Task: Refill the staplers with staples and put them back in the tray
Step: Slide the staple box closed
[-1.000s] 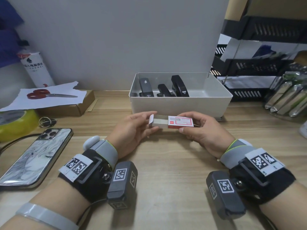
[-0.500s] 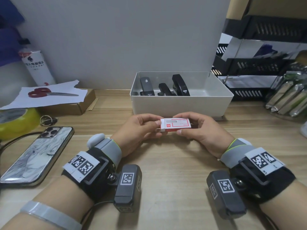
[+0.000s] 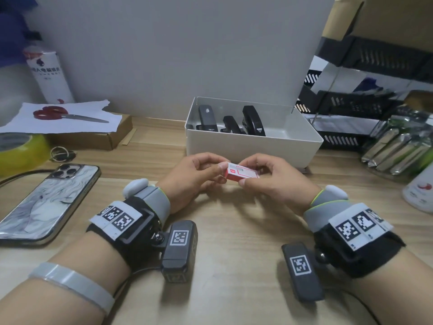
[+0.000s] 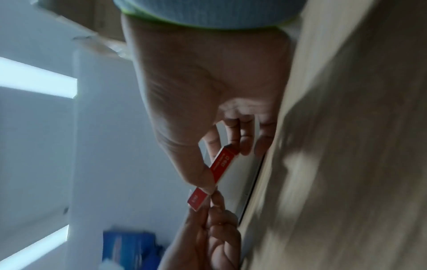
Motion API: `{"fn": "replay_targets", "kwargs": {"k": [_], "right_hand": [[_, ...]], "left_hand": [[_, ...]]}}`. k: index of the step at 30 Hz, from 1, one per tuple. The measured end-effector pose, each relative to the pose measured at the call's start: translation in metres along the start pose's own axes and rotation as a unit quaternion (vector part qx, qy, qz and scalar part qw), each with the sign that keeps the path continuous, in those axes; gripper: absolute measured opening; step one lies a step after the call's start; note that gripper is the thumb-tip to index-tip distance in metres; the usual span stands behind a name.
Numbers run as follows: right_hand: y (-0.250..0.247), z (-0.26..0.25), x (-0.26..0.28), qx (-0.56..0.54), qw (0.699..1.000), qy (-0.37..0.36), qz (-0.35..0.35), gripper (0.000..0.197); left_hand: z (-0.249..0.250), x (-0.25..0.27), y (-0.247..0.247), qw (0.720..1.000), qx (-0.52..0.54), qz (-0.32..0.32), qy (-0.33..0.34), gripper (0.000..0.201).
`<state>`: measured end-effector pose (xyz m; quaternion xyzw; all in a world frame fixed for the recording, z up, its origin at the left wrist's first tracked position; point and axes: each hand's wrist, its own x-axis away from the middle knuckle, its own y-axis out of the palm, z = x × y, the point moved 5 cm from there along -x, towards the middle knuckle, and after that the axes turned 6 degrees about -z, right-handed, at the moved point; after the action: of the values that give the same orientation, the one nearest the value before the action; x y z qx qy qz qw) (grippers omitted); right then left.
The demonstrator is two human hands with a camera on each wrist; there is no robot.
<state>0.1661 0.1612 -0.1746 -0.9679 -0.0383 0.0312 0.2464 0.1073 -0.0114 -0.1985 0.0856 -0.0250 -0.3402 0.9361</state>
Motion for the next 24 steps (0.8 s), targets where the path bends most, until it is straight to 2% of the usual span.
{"fn": "replay_targets", "kwargs": {"k": [3,7,8,10,12,15,21,24], "right_hand": [[-0.016,-0.031,-0.004,0.166,0.986,0.013,-0.019,0.025],[-0.084,-0.087,-0.028,0.317,0.947,0.055,0.008,0.022],[-0.101,-0.095,-0.042,0.359,0.930,0.075,0.000,0.023],[-0.129,-0.098,-0.075,0.468,0.872,0.142,-0.033,0.027],[-0.147,-0.084,-0.112,0.532,0.816,0.214,-0.070,0.031],[-0.156,-0.058,-0.158,0.551,0.783,0.271,-0.103,0.040],[-0.152,-0.014,-0.201,0.540,0.757,0.326,-0.170,0.043],[-0.161,0.003,-0.213,0.552,0.747,0.328,-0.175,0.059]], "left_hand": [[-0.002,-0.001,-0.006,0.998,0.044,0.032,0.005,0.028],[-0.007,-0.003,-0.012,0.994,0.091,0.065,-0.005,0.030],[-0.010,-0.004,-0.014,0.993,0.095,0.066,-0.008,0.030],[-0.012,-0.006,-0.015,0.993,0.101,0.065,-0.011,0.029],[-0.012,-0.008,-0.018,0.991,0.112,0.067,-0.011,0.026],[-0.015,-0.012,-0.021,0.987,0.142,0.070,-0.011,0.021],[-0.020,-0.016,-0.022,0.984,0.165,0.067,-0.008,0.019],[-0.020,-0.017,-0.021,0.985,0.161,0.061,-0.007,0.019]]}}
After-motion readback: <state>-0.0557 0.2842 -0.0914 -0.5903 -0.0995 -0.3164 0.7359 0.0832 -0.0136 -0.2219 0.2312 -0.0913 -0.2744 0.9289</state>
